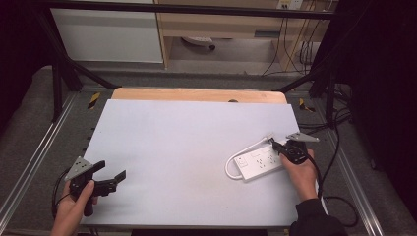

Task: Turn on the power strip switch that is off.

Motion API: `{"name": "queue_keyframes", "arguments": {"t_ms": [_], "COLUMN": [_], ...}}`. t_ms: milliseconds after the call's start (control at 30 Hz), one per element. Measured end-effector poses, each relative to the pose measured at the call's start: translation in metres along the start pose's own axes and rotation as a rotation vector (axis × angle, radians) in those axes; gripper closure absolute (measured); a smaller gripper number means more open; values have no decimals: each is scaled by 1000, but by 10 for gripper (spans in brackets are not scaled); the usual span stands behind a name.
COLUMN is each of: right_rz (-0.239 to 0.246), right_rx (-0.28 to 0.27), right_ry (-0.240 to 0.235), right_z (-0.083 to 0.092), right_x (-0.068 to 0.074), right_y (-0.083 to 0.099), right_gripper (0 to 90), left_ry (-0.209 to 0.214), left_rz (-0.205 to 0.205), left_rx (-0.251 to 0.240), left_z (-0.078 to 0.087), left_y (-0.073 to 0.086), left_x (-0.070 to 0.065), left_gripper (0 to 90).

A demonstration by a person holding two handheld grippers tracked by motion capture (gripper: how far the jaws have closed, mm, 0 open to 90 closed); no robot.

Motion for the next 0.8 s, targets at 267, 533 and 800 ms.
{"name": "queue_keyframes", "arguments": {"t_ms": [267, 533, 800], "right_rz": [0, 7, 13], "right_rx": [5, 4, 2], "right_ry": [3, 3, 3], "right_z": [-1, -1, -1], "right_x": [1, 1, 1], "right_y": [2, 1, 1], "right_gripper": [900, 900, 900], "left_ry": [-1, 0, 0], "left_rz": [2, 1, 2], "left_rx": [-1, 1, -1], "left_z": [0, 0, 0], "left_y": [0, 0, 0], "left_x": [0, 0, 0], "left_gripper": [75, 75, 75]}}
Point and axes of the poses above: each handheld gripper's, and its own axes: z roughly backward along the jaws, y roughly out of its underside, x roughly to its left, the point moved 10 cm from there along -z, roughly forward along the jaws, and after that the axes turned 9 degrees about -x, right-handed, at the moved point
